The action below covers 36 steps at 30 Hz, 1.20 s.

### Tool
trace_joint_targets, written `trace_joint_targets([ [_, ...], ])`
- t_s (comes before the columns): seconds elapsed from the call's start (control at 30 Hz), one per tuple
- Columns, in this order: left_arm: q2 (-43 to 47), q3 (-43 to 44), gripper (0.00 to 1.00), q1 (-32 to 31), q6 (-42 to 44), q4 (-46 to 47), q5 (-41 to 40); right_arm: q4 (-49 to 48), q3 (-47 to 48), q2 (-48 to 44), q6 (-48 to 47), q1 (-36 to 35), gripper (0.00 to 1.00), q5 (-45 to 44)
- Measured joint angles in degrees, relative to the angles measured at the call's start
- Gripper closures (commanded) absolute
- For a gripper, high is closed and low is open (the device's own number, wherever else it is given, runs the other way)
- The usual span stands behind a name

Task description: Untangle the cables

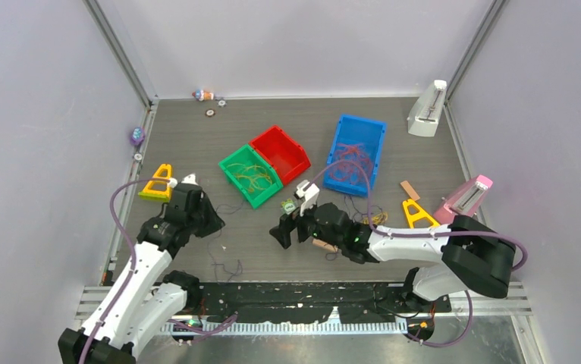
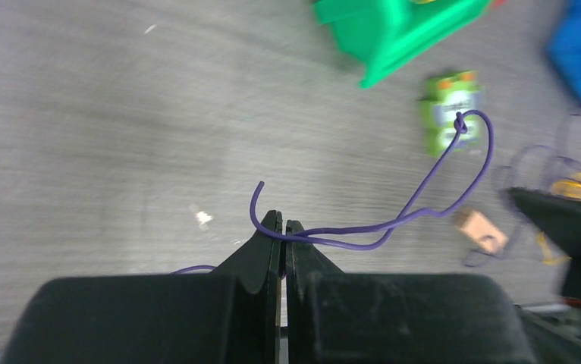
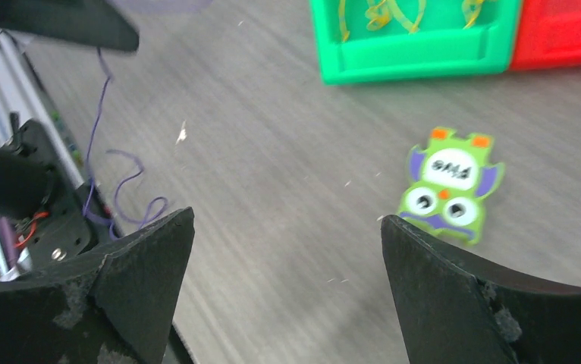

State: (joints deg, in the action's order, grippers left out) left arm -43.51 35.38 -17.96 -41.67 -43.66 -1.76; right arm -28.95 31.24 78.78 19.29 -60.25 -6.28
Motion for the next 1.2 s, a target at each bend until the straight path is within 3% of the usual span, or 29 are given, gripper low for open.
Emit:
trace_joint_targets([
  [0.3, -2.4, 11.2, 1.0, -0.2, 2.7, 11.8, 14.0, -1.0, -4.7, -0.6, 5.7, -3.0, 0.01, 0.5],
  [0.5, -7.2, 19.7, 1.0, -1.5, 4.3, 16.3, 19.1, 2.4, -6.4, -10.4, 2.2, -3.0, 0.01, 0.6],
  [0.73, -7.6, 23.7, 1.0, -2.6, 4.7, 17.9, 22.5, 2.3, -6.9, -18.5, -1.9, -3.0, 0.0, 2.7],
  [1.0, -8.2, 26.9, 1.0, -3.3, 4.7, 18.4, 25.0, 1.9, -7.2, -17.9, -4.6, -2.9, 0.0, 6.7],
  [1.2, -8.5, 27.7, 1.0, -5.0, 4.2, 18.5, 26.0, -0.2, -1.6, -10.9, -6.9, -2.9, 0.03, 8.4],
])
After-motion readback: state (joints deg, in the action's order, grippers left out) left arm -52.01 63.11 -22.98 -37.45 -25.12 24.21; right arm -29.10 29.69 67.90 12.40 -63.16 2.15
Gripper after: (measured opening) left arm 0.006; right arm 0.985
